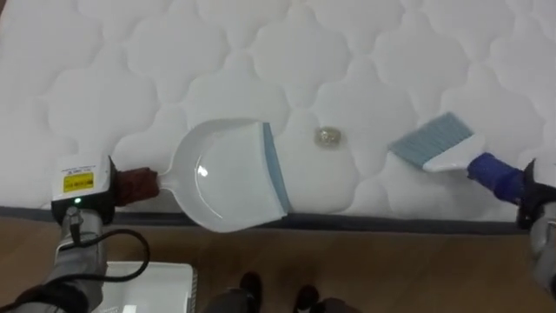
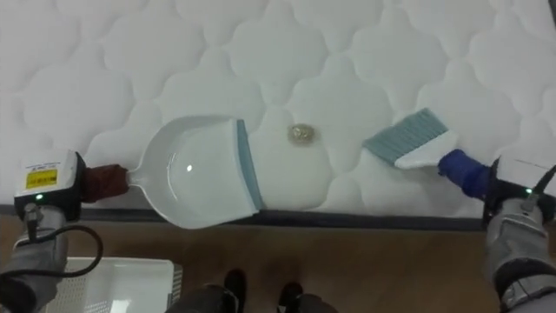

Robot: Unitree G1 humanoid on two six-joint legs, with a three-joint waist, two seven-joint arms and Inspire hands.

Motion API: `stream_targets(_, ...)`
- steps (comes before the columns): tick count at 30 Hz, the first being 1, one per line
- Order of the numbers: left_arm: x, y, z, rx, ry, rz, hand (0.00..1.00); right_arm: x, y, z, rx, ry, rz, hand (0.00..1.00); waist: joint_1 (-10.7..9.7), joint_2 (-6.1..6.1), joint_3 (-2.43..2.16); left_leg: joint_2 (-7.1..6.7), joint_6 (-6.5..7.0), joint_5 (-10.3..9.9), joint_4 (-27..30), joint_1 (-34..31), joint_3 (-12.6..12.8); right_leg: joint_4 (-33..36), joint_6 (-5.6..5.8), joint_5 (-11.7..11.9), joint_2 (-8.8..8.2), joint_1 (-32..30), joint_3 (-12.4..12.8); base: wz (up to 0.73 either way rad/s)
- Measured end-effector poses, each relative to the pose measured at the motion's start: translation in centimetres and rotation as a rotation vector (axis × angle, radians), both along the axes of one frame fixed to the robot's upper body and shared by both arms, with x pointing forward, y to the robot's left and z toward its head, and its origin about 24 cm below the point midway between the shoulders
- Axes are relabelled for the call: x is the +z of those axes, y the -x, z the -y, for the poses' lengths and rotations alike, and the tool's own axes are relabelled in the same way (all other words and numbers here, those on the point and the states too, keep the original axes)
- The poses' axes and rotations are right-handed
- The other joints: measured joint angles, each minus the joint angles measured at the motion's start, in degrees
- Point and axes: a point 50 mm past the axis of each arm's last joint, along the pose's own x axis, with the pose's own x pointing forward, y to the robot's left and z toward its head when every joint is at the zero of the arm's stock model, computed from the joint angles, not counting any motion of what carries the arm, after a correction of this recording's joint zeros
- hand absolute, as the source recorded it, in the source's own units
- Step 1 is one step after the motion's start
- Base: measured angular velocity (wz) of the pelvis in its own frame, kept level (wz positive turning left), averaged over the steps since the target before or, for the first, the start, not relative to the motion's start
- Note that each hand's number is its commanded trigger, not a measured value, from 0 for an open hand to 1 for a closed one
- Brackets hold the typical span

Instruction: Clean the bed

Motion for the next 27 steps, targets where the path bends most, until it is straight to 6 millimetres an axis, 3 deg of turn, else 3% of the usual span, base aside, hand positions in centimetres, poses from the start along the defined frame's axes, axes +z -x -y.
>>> stream_targets(5, 1.2, -0.2, -1.5, -0.001, -0.077, 0.011, 1.0, 2.5, -2.2, -0.5, 0.152, 0.194, 0.02, 1.0, 0.06, -1.66, 0.31, 0.36, -0.05, -0.01, -0.02, -0.09, 0.24, -0.13, -0.26, 0.21, 0.22, -0.14, -0.2, -0.04)
stream_targets(9, 1.5, -0.3, -1.8, 0.001, -0.089, 0.019, 1.0, 4.9, -4.7, -2.7, 0.38, 0.392, 0.048, 1.0, 0.46, -2.29, 0.41, 0.75, -0.23, 0.01, -0.12, 0.01, 0.53, -0.67, -0.54, 0.37, -0.03, 0.11, -1.55, -0.04)
stream_targets(13, 1.7, -0.2, -2.2, 0.012, -0.102, 0.022, 1.0, 6.3, -6.2, -5.9, 0.591, 0.536, 0.092, 1.0, 1.06, -3.9, 0.32, 1.22, -0.61, 0.26, -0.17, 0.35, 0.56, -2.01, -0.81, 0.59, 0.14, 0.97, -2.78, -0.01)
stream_targets(21, 1.1, 0.5, -2.0, 0.004, -0.081, 0.0, 1.0, 6.9, -6.9, -9.0, 0.755, 0.625, 0.128, 1.0, 2.54, -5.47, 0.29, 1.2, -0.71, 0.21, -1.99, 1.5, 0.13, -3.41, -0.77, 0.99, -0.07, 2.61, -4.89, 0.03)
stream_targets(27, 1.1, 0.9, -2.3, 0.006, -0.067, -0.016, 1.0, 7.5, -7.2, -11.4, 0.883, 0.701, 0.19, 1.0, 2.34, -5.59, 0.29, 1.39, -1.01, 0.04, -1.76, 1.89, -0.95, -4.84, -0.84, 1.28, 0.31, 4.13, -6.38, 0.06)
